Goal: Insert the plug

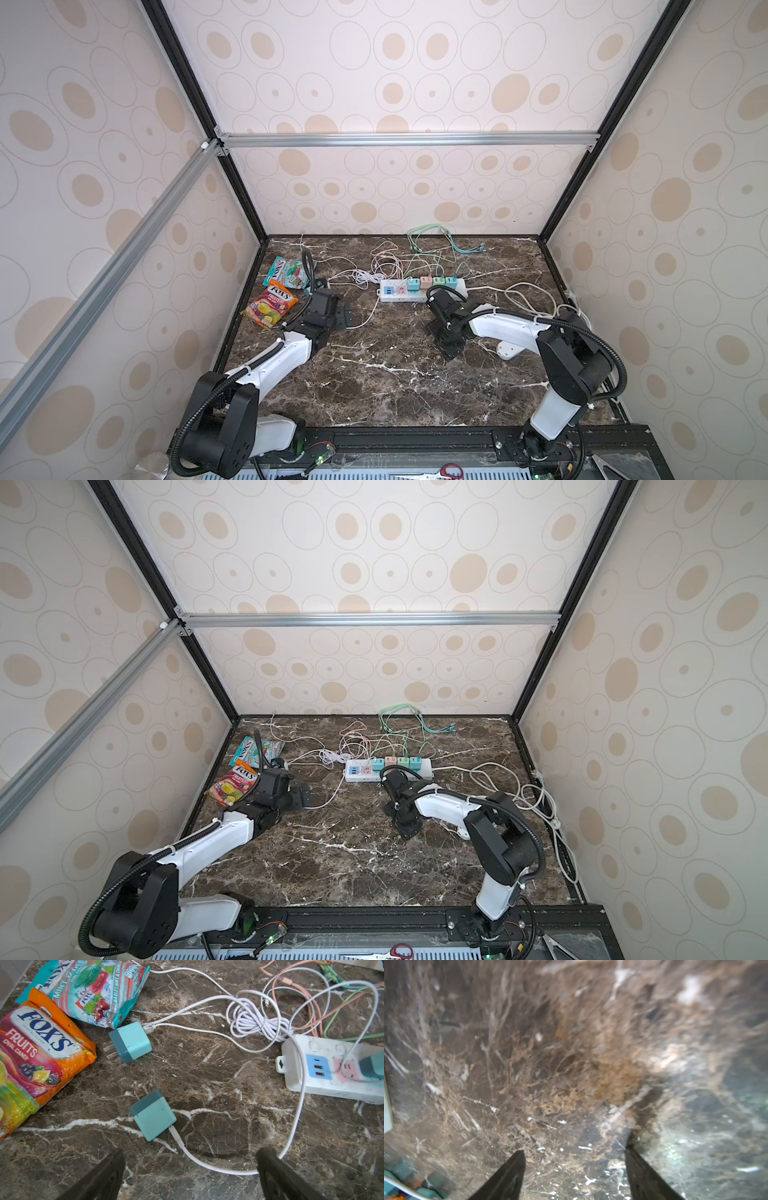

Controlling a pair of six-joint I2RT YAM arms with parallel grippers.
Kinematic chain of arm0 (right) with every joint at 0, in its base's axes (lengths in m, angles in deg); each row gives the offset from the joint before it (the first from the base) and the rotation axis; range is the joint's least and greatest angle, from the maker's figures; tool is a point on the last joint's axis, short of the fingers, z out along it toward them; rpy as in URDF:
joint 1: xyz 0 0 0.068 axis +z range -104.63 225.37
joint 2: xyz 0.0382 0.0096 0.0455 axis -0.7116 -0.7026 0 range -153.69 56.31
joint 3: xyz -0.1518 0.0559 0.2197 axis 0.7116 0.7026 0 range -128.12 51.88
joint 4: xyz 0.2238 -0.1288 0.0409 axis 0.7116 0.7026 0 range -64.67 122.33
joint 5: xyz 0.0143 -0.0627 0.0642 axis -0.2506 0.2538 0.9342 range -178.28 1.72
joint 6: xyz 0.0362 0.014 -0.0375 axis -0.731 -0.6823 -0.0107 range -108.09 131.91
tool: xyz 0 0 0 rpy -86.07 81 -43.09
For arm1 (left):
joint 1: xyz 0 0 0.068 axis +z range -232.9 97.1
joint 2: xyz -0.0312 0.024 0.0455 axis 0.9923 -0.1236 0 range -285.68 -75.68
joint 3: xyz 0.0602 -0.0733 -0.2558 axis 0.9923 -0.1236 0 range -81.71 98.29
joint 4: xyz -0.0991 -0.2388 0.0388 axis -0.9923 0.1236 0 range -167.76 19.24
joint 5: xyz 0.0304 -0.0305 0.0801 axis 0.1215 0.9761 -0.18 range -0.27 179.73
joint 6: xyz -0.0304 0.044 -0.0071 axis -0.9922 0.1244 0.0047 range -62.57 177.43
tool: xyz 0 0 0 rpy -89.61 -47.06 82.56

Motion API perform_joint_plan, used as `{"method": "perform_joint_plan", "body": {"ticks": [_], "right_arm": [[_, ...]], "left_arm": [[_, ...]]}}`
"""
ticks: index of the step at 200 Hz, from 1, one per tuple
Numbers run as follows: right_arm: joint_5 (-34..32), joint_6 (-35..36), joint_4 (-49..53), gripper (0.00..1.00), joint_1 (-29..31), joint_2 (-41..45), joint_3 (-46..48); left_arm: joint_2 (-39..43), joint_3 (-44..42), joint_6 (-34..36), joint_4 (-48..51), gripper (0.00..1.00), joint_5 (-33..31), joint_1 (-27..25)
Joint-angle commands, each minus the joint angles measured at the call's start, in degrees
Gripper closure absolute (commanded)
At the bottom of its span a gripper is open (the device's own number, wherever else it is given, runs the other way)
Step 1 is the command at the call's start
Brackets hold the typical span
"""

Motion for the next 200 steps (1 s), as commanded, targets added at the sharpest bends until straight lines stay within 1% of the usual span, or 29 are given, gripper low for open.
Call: {"method": "perform_joint_plan", "body": {"ticks": [1,21,32,44,57,69,79,84,98,110,122,133,164,184,200], "right_arm": [[-5.64,-0.88,9.13,0.15,-3.21,7.08,5.83],[-10.75,0.52,12.99,0.11,-8.41,14.38,11.51],[-13.12,4.59,13.51,0.09,-12.03,17.68,13.15],[-14.18,8.03,14.52,0.08,-16.21,19.59,13.03],[-14.99,10.9,15.4,0.07,-19.67,20.4,12.28],[-16.68,12.93,16.09,0.07,-21.33,20.22,11.38],[-18.17,14.44,16.38,0.06,-21.37,19.45,10.75],[-18.62,15.11,16.43,0.06,-23.23,18.85,10.48],[-18.0,15.93,16.24,0.05,-25.26,17.19,10.64],[-16.67,17.77,13.56,0.08,-26.86,16.57,11.89],[-15.83,20.51,9.53,0.13,-28.11,16.08,13.42],[-14.8,22.78,6.79,0.15,-29.39,15.33,13.94],[-12.27,27.86,5.36,0.27,-30.75,11.9,12.61],[-10.49,28.15,4.92,0.35,-30.75,11.05,12.9],[-8.26,26.04,4.46,0.42,-30.67,12.11,14.14]], "left_arm": [[0.94,1.36,-0.88,0.77,0.02,-2.01,-0.38],[0.87,1.06,-1.03,-0.24,0.02,-2.74,-0.33],[0.65,1.22,-1.15,-0.51,0.02,-2.6,-0.38],[0.41,1.3,-1.29,-0.86,0.02,-2.46,-0.39],[0.12,1.48,-1.37,-1.13,0.02,-2.4,-0.4],[-0.25,1.74,-1.49,-1.05,0.02,-2.46,-0.39],[-0.52,1.93,-1.54,-0.97,0.02,-2.49,-0.33],[-0.7,2.0,-1.57,-0.89,0.02,-2.49,-0.44],[-0.77,2.05,-1.67,-0.73,0.02,-2.4,-0.47],[-0.57,2.1,-1.69,-0.31,0.02,-2.55,-0.43],[-0.35,2.03,-1.56,-0.01,0.02,-2.82,-0.41],[-0.15,1.91,-1.41,0.1,0.02,-3.09,-0.42],[-0.29,2.02,-1.12,0.34,0.02,-3.54,-0.42],[-0.53,2.05,-1.38,0.09,0.02,-3.39,-0.46],[-0.82,2.07,-1.56,0.02,0.01,-3.04,-0.48]]}}
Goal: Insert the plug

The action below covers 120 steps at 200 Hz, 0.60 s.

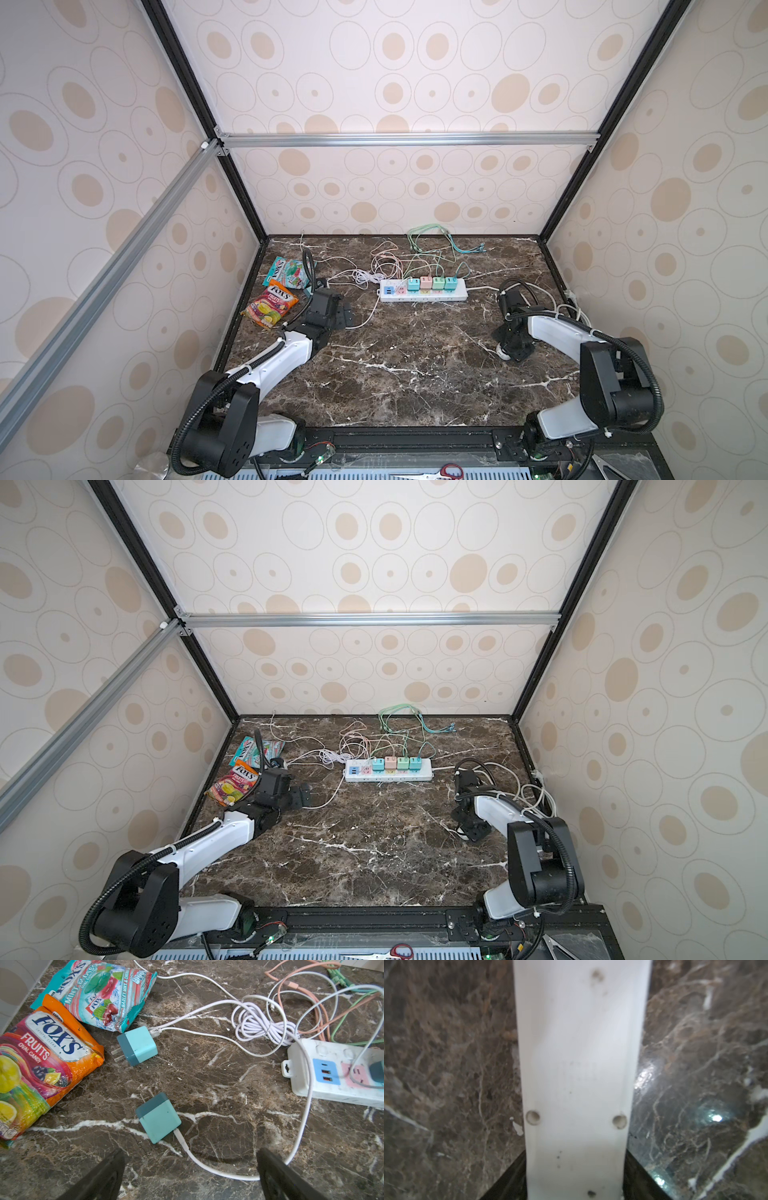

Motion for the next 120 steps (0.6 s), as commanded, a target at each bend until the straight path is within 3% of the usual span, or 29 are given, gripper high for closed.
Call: {"method": "perform_joint_plan", "body": {"ticks": [1,38,78,120], "right_arm": [[3.14,-0.55,-0.47,0.43,-0.02,0.81,1.11],[4.7,-8.44,0.86,0.56,5.94,6.02,0.94],[1.83,-25.87,3.0,0.54,20.76,5.17,-2.54],[2.84,-35.3,1.3,0.52,31.83,-2.14,-7.61]], "left_arm": [[-0.59,2.06,-1.47,0.48,0.02,-0.86,-0.28],[-1.5,2.78,0.32,2.07,0.02,-2.78,-1.03],[-0.73,4.03,3.27,2.58,0.02,-4.1,-4.05],[-1.31,3.98,4.94,1.48,0.02,-3.41,-6.62]]}}
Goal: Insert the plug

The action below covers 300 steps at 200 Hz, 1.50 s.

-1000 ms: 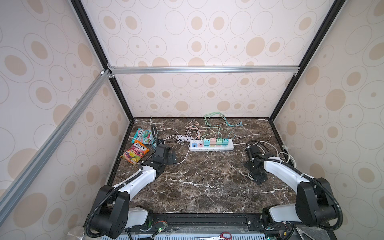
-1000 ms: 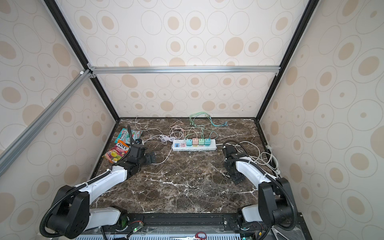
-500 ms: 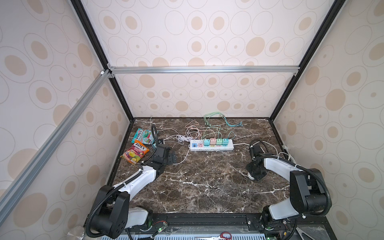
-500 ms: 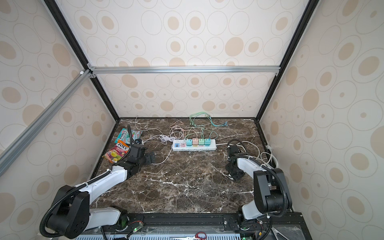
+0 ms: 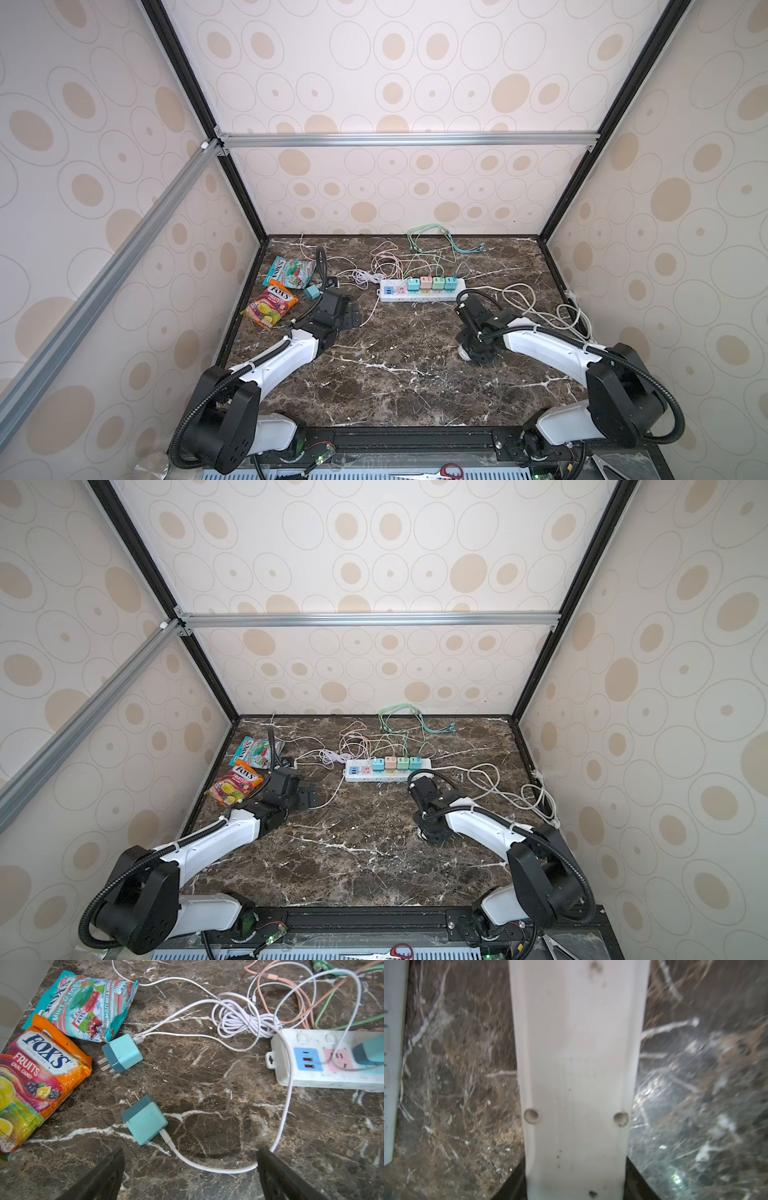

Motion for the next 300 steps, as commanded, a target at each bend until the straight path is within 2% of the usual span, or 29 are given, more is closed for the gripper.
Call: {"method": "perform_joint_plan", "body": {"ticks": [1,26,59,75,93,103,110,136,155,178,210,224,243,275,300], "right_arm": [[-0.22,-10.26,0.12,0.51,4.25,-4.64,-3.3],[1.39,-12.14,-2.87,0.48,8.13,-10.16,-6.71],[2.67,-9.17,-4.43,0.32,8.7,-12.81,-9.36],[-1.1,-5.32,-0.89,0.22,8.68,-10.27,-10.04],[-9.61,0.06,3.16,0.16,8.02,-5.27,-9.09],[-13.12,5.62,2.89,0.11,5.93,-1.75,-7.12],[-13.28,10.68,1.31,0.1,3.11,0.68,-5.18],[-7.54,27.23,-6.59,0.09,-10.9,7.88,3.79],[-1.99,38.66,-13.17,0.1,-20.3,9.92,8.28],[2.91,46.75,-14.57,0.11,-26.49,8.43,8.66],[5.76,50.79,-14.88,0.16,-29.79,4.31,6.65],[6.29,51.06,-15.78,0.2,-30.13,2.11,5.67],[7.57,51.33,-17.48,0.26,-30.11,-1.03,4.3],[9.2,50.68,-18.46,0.26,-30.1,-2.95,3.31],[9.2,50.77,-17.84,0.22,-30.07,-1.24,4.2]], "left_arm": [[-0.16,1.96,2.32,0.06,0.02,-0.69,-1.58],[-0.47,2.55,4.98,-0.14,0.03,-1.69,-4.7],[-0.03,3.29,7.58,-0.8,0.03,-1.38,-8.42],[0.18,3.98,8.42,-0.67,0.03,-1.02,-10.25],[-0.01,5.09,9.67,-0.08,0.03,-0.84,-13.04],[-0.6,5.95,10.38,0.19,0.03,0.05,-14.67],[-1.14,6.81,10.81,0.3,0.03,0.94,-15.93],[-5.37,9.61,12.96,-1.17,0.03,4.06,-21.6],[-10.13,11.62,15.08,-3.31,0.03,5.59,-26.37],[-17.07,14.78,18.87,-5.61,0.06,6.41,-32.0],[-25.98,19.65,23.5,-7.87,0.09,6.93,-37.77],[-28.95,21.54,24.66,-8.45,0.1,8.7,-38.77],[-32.12,24.06,26.19,-8.25,0.11,7.94,-39.62],[-37.27,27.33,28.14,-6.87,0.15,3.01,-39.67],[-40.07,28.48,28.21,-6.12,0.19,2.7,-39.51]]}}
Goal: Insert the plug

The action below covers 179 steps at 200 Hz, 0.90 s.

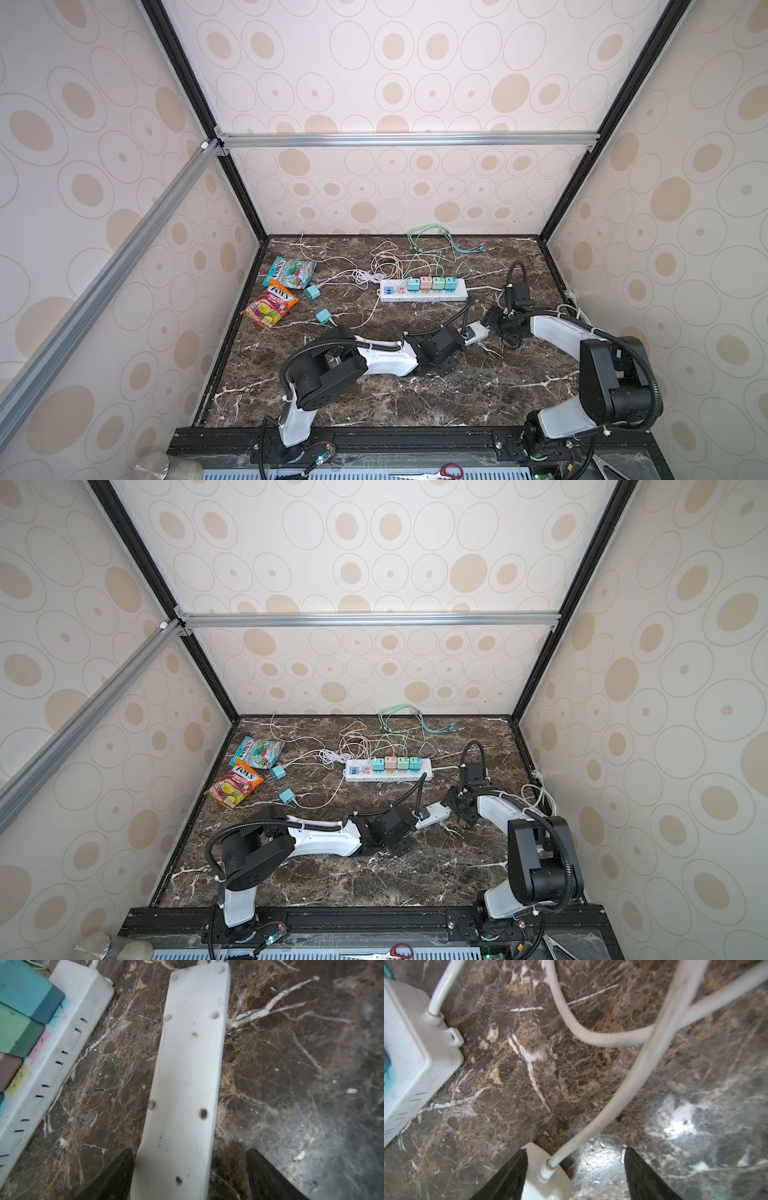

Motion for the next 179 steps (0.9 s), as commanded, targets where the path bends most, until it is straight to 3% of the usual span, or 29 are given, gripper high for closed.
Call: {"method": "perform_joint_plan", "body": {"ticks": [1,27,61,110,130,153,163,179], "right_arm": [[0.84,0.7,0.35,0.22,-0.11,1.46,-0.24],[0.16,1.08,1.08,0.19,-0.14,5.57,1.55],[-0.45,3.16,2.65,0.17,-0.07,10.55,2.21],[0.83,7.57,3.33,0.15,-0.22,15.6,1.98],[5.74,9.63,-1.8,0.12,-0.22,18.74,4.8],[15.36,10.68,-12.25,0.08,-0.2,23.3,9.86],[19.03,11.51,-15.91,0.0,-0.1,24.96,11.46],[21.41,12.09,-18.74,0.0,-0.14,27.32,13.05]], "left_arm": [[-2.63,2.1,2.46,1.16,0.19,-1.74,0.02],[-3.23,1.99,1.2,0.91,0.28,2.57,1.29],[-1.72,0.03,0.77,0.42,0.5,6.92,3.66],[2.07,-2.54,-3.01,-1.44,0.67,17.03,7.97],[5.21,-2.37,-9.42,-2.46,0.7,25.89,11.78],[8.27,-3.51,-20.67,-6.56,0.76,42.42,17.01],[10.32,-5.08,-24.22,-8.8,0.78,45.72,18.35],[13.03,-7.04,-29.21,-11.33,0.81,51.33,20.98]]}}
